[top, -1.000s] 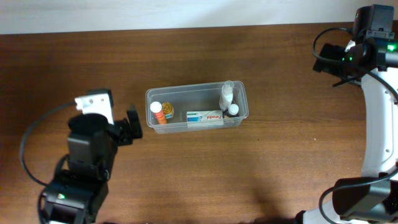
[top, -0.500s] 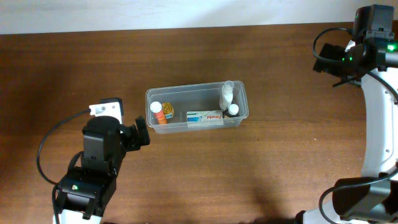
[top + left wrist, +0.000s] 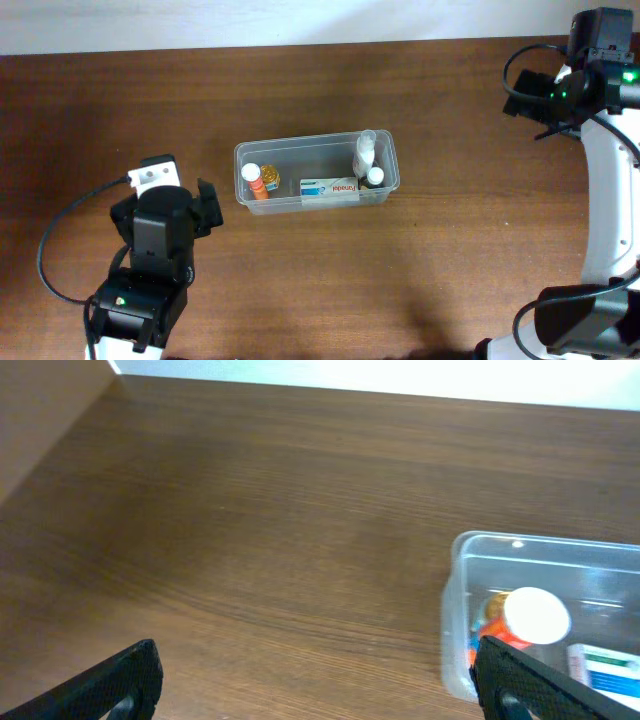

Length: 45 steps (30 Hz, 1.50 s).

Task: Pack container

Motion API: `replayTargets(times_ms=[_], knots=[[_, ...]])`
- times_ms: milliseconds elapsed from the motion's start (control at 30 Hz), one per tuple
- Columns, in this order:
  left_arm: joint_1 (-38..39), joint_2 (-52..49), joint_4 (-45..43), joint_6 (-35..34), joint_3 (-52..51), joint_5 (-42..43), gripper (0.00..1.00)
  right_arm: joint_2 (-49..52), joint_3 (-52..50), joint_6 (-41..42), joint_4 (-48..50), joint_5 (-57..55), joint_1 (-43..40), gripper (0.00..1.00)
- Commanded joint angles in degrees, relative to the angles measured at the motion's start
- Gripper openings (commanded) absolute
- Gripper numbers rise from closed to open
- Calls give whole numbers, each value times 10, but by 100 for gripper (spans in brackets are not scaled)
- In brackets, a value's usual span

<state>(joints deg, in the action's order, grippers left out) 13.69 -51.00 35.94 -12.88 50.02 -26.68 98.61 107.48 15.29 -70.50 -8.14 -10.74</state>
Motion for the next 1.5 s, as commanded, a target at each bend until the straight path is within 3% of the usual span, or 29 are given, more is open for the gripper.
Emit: replayTargets(times_ms=[0, 233, 367, 533, 933, 1467], knots=[[-7, 17, 10, 19, -5, -46, 99, -5, 5, 7, 0, -5, -2, 98], [-84, 136, -37, 50, -80, 9, 99, -5, 5, 7, 0, -5, -2, 98], [-118, 248, -172, 100, -194, 96, 99, -5, 5, 7, 0, -5, -2, 98], [-123, 348, -300, 99, -315, 133, 99, -5, 5, 7, 0, -5, -2, 98], [-125, 420, -313, 99, -395, 197, 99, -5, 5, 7, 0, -5, -2, 98], [-127, 508, -336, 109, -481, 199, 99, -5, 5, 7, 0, -5, -2, 99]])
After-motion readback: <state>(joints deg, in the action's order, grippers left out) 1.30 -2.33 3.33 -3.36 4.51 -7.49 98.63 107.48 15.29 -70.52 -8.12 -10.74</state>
